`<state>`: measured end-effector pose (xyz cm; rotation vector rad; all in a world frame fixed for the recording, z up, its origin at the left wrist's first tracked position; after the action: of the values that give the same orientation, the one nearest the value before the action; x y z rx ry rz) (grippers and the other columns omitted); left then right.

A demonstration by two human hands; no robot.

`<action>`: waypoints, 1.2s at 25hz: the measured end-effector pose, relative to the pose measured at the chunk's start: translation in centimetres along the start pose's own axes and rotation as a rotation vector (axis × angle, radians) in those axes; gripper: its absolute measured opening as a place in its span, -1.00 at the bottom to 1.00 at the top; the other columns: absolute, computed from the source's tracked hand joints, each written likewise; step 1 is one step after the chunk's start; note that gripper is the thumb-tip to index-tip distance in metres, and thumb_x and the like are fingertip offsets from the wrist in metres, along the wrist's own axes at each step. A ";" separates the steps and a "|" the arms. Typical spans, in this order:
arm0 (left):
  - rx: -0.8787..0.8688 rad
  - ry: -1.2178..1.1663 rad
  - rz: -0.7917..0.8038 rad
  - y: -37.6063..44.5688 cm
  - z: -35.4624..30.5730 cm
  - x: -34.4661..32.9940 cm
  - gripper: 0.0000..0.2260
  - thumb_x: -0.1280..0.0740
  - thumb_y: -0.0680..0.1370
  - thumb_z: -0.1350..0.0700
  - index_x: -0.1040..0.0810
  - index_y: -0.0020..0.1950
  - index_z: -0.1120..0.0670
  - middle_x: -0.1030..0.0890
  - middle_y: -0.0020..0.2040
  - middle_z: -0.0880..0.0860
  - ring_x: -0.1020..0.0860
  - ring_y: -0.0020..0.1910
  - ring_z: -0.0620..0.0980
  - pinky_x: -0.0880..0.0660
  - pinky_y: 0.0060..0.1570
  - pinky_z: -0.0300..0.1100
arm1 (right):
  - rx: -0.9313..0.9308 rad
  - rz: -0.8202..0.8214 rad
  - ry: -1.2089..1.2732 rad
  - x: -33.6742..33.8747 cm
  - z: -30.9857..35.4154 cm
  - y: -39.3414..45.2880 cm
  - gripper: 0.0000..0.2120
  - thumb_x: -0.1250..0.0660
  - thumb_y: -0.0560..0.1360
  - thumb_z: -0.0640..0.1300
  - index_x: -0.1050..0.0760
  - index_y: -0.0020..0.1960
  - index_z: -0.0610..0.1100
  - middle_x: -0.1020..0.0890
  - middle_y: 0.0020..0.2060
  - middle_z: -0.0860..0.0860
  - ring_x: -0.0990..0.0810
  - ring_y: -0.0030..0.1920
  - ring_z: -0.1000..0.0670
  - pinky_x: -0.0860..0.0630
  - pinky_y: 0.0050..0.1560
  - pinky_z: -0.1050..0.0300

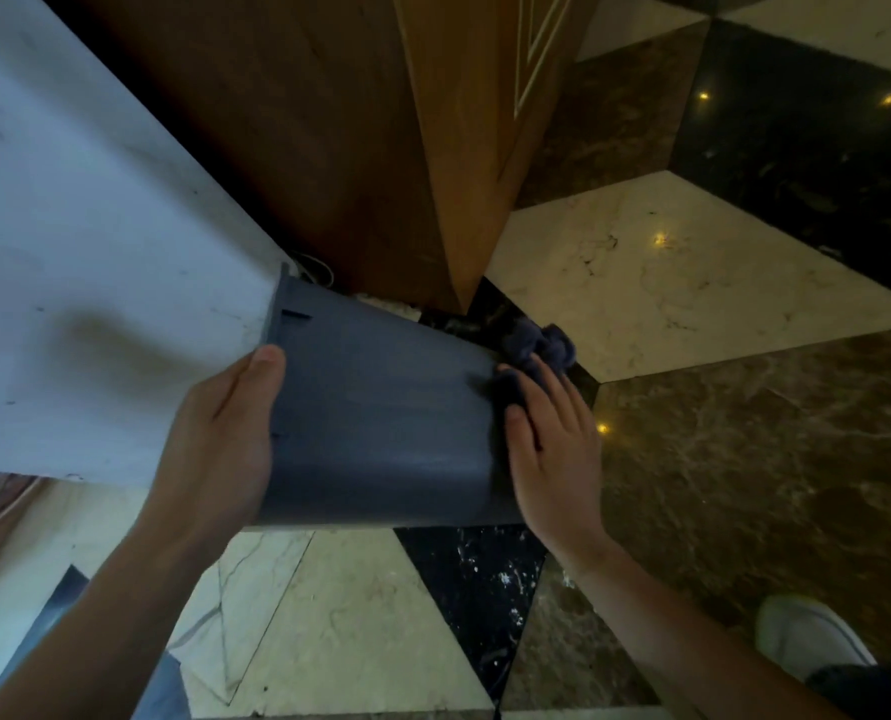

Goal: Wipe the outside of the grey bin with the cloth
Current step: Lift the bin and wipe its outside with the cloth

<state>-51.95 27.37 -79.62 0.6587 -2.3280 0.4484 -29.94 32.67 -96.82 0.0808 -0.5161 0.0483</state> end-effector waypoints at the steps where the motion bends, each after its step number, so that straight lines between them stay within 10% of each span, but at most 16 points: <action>1: -0.026 0.009 0.012 -0.2 -0.3 0.1 -0.60 -0.08 0.63 -0.13 -0.62 -0.29 -0.31 -0.62 -0.34 -0.40 -0.60 -0.29 -0.33 -0.40 -0.25 -0.19 | -0.071 -0.007 0.078 0.1 -1.3 0.1 -0.60 -0.04 0.65 0.08 -0.38 0.45 0.11 -0.37 0.50 0.13 -0.22 0.53 0.09 -0.14 0.53 -0.06; 8: -0.199 0.295 0.047 0.5 0.1 1.4 -0.54 -0.02 0.57 -0.25 -0.44 -0.15 0.10 -0.49 -0.28 0.15 -0.45 -0.38 0.00 -0.30 -0.37 -0.22 | -0.596 0.076 0.563 -0.5 -7.8 -1.0 -0.80 -0.10 0.66 0.10 -0.49 0.12 0.32 -0.60 0.01 0.18 -0.61 -0.09 0.27 -0.47 -0.11 0.18; 12: -0.342 0.550 0.250 -0.9 1.2 3.1 -0.73 -0.04 0.47 -0.33 -0.45 -0.14 -0.24 -0.62 -0.28 -0.15 -0.57 -0.35 -0.18 -0.32 -0.43 -0.28 | -0.690 0.144 0.602 -0.6 -9.7 -2.1 -0.73 -0.20 0.63 0.12 -0.56 0.22 0.07 -0.69 0.07 -0.02 -0.67 0.05 -0.04 -0.56 -0.02 0.03; 15: -0.326 0.520 0.357 -0.9 2.8 5.5 -0.77 -0.20 0.53 -0.16 -0.35 0.10 -0.51 -0.55 0.01 -0.42 -0.55 -0.06 -0.38 -0.43 -0.29 -0.40 | -0.673 0.204 0.599 -0.8 -9.2 -1.8 -0.82 -0.25 0.60 0.14 -0.60 0.11 0.18 -0.75 -0.08 0.08 -0.73 -0.09 0.05 -0.59 -0.12 0.09; 21: -0.364 0.631 0.145 0.0 4.8 7.4 -0.65 -0.24 0.58 0.31 -0.47 0.10 -0.18 -0.44 0.31 0.01 -0.41 0.33 0.10 -0.45 0.13 -0.12 | -0.600 0.345 0.555 -3.1 -6.0 -1.9 -0.77 -0.30 0.50 0.30 -0.62 0.05 0.26 -0.73 -0.06 0.19 -0.70 -0.11 0.20 -0.56 -0.12 0.22; 26: -0.094 -0.028 0.323 0.2 5.8 6.9 -0.29 -0.06 0.50 0.62 -0.62 0.10 -0.17 -0.42 0.32 -0.38 -0.41 0.31 -0.29 -0.48 0.16 -0.23 | -0.518 0.294 0.522 -1.8 -0.7 2.7 -0.50 -0.11 0.32 0.59 -0.59 -0.06 0.29 -0.63 0.05 0.14 -0.57 0.18 0.00 -0.47 0.28 -0.10; 30: 0.237 -0.460 0.255 0.2 8.7 7.3 -0.56 -0.03 0.53 0.34 -0.60 0.17 0.05 -0.36 0.43 0.06 -0.37 0.37 0.18 -0.39 0.18 -0.05 | -0.487 0.349 0.534 -0.8 2.3 6.4 -0.32 -0.16 0.24 0.63 -0.64 0.07 0.21 -0.66 0.11 0.03 -0.60 0.14 -0.05 -0.51 0.21 -0.11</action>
<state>-61.28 20.96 -80.91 0.6267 -2.8402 0.7646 -32.18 38.80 -94.86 -0.4901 0.0076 0.2758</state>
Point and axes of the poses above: each hand's wrist, its own y-axis towards the middle knuckle, its own x-axis out of the back of the hand, z = x × y, the point moved 7 cm from there along y, towards the middle knuckle
